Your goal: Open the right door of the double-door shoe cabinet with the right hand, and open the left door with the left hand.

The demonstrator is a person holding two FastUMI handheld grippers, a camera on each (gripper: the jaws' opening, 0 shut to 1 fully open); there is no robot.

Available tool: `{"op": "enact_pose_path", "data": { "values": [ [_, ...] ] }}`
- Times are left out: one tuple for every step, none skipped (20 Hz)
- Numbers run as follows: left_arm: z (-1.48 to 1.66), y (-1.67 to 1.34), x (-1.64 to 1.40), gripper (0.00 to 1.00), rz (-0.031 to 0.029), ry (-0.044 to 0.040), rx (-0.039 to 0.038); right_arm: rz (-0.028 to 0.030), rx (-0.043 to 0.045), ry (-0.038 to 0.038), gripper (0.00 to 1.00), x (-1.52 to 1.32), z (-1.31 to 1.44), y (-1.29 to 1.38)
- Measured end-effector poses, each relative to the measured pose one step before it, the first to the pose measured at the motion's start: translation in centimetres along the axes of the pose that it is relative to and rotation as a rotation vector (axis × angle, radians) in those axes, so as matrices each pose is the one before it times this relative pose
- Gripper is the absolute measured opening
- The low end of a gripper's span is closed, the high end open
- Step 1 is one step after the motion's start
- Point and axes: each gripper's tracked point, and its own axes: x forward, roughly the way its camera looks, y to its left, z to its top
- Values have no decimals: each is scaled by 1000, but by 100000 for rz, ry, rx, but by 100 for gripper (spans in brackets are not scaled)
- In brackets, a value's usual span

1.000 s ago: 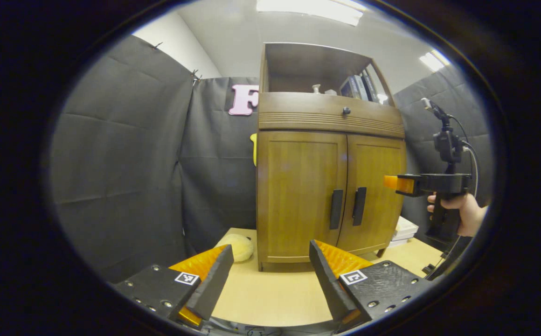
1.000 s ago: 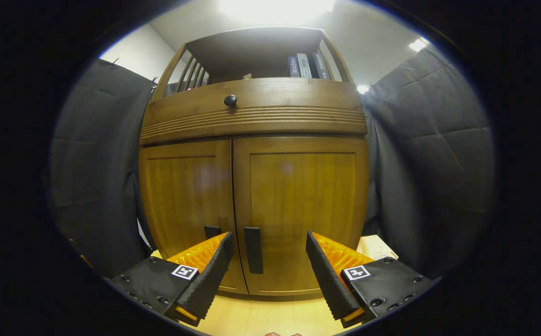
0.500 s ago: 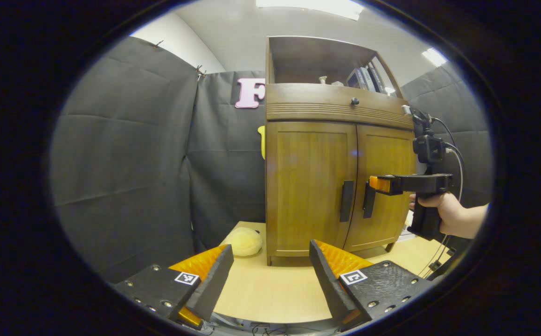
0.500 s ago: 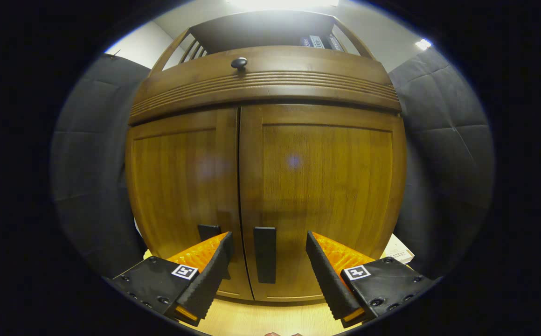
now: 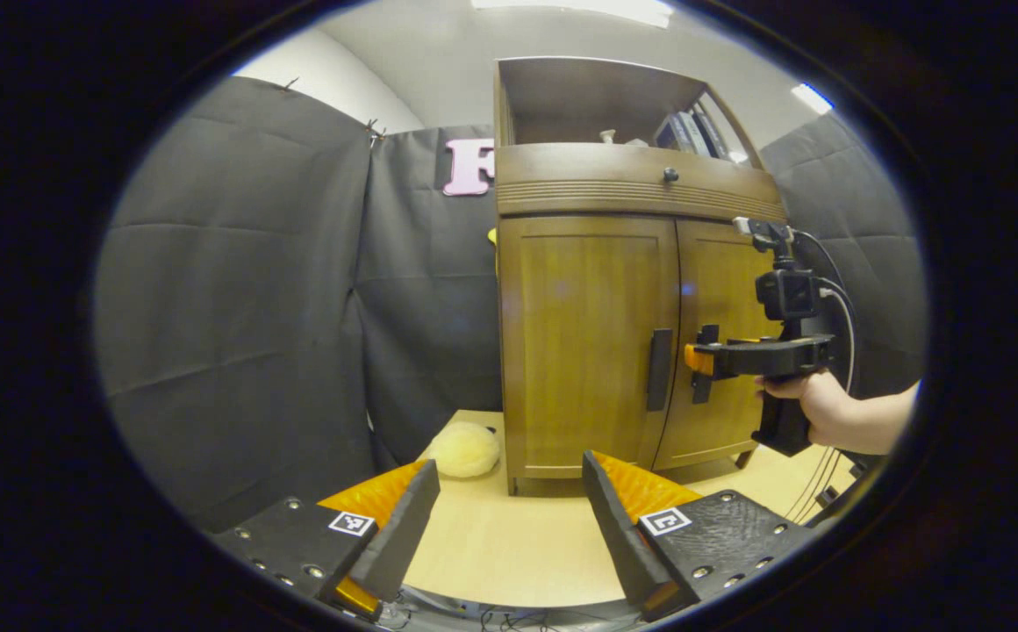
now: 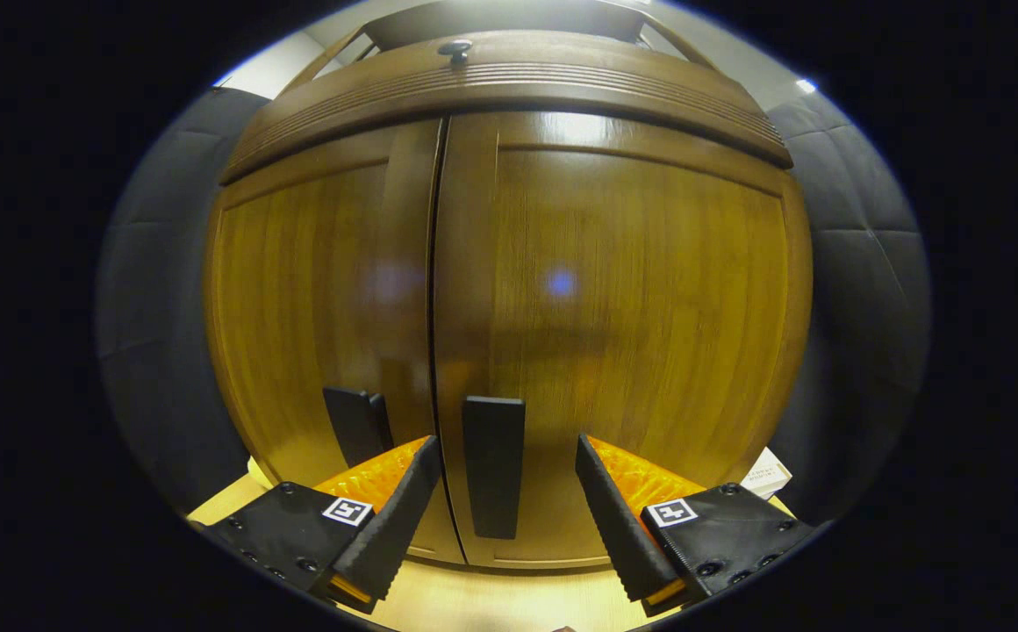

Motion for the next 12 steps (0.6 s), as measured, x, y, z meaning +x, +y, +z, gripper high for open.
{"op": "enact_pose_path", "data": {
  "values": [
    [230,-257,220,93,-274,-171,398,132,-427,894,96,194,-112,-125],
    [67,-250,-308,92,-138,-137,552,1113,-264,749,88,43,-151,126],
    [221,-155,-195,92,-125,-192,571,816,-517,692,84,123,-116,222],
    [55,-133,-89,92,-152,-222,477,1388,-53,-72,72,197,6,315],
    [160,-79,1,92,-97,-117,218,255,-346,139,60,224,-216,252],
    [-9,-213,132,93,-74,92,-171,-1246,116,11,48,-139,19,-46],
    [-41,-146,35,92,-254,223,-458,-589,702,367,36,31,-210,-114],
    [-7,-81,111,92,-76,-3,-516,49,693,-840,36,36,125,-24],
    [130,26,70,92,-151,-82,-429,-111,1779,-1345,36,13,62,151],
    [80,-87,196,92,-537,113,-368,716,84,116,30,-104,-37,57],
    [178,-86,-32,93,-569,-161,195,687,85,-705,29,184,128,31],
    [-147,-148,-248,92,-490,-283,694,1361,-58,2015,22,-150,-220,4]
  ]
}}
